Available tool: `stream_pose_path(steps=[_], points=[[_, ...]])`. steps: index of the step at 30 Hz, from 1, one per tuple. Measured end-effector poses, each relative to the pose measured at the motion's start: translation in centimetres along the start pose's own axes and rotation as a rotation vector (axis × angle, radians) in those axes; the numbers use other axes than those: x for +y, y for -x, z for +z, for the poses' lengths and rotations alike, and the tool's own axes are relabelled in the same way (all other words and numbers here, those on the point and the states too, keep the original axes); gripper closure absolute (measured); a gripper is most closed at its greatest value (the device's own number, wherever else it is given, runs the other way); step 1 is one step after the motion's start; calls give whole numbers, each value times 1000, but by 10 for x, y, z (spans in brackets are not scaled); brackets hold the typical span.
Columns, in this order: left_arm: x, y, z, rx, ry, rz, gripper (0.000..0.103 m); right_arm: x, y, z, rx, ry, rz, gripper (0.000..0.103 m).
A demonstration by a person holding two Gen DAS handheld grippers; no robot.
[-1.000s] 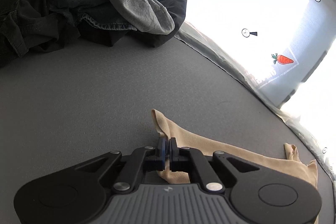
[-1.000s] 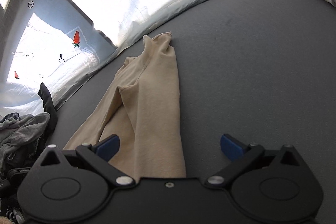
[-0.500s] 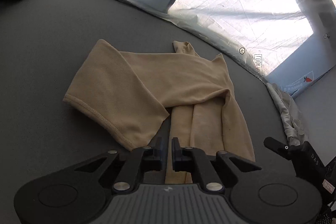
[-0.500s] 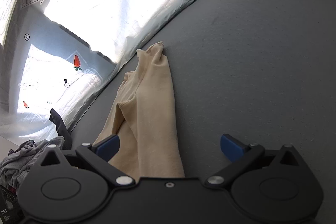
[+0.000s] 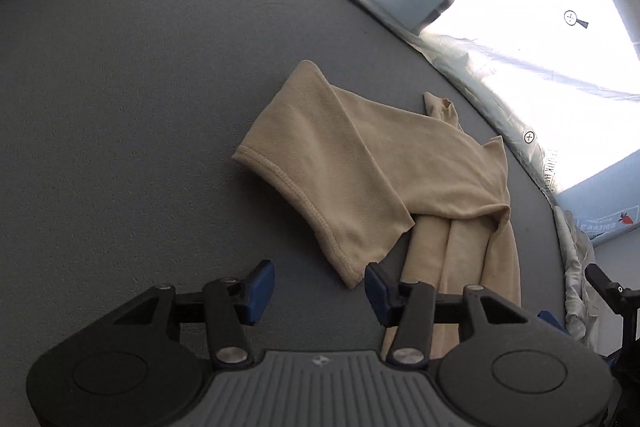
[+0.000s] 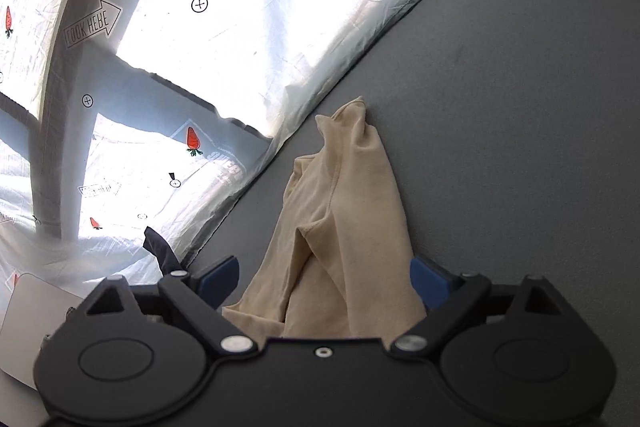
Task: Fold clothes
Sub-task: 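Grasp the shirt side edge with the right tool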
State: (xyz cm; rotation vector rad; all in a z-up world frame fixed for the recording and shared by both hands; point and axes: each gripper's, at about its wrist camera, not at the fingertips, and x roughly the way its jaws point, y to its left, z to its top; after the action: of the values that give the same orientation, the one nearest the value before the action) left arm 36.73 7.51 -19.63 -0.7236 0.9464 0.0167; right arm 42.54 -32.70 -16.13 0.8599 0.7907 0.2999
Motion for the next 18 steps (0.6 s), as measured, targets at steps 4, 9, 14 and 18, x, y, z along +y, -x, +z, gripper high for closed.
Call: stream_pose_path(steps=[4, 9, 14, 18], points=[[9, 1, 4, 3, 65, -38, 47, 16, -30, 6, 102, -9, 75, 53], [9, -4, 5, 8, 73, -81, 31, 42, -80, -5, 234, 57, 80, 77], [16, -10, 9, 21, 135, -142, 15, 68, -127, -23, 338, 249, 0, 84], [28, -12, 14, 34, 235, -198, 12, 81, -147, -35, 375, 388, -34, 80]])
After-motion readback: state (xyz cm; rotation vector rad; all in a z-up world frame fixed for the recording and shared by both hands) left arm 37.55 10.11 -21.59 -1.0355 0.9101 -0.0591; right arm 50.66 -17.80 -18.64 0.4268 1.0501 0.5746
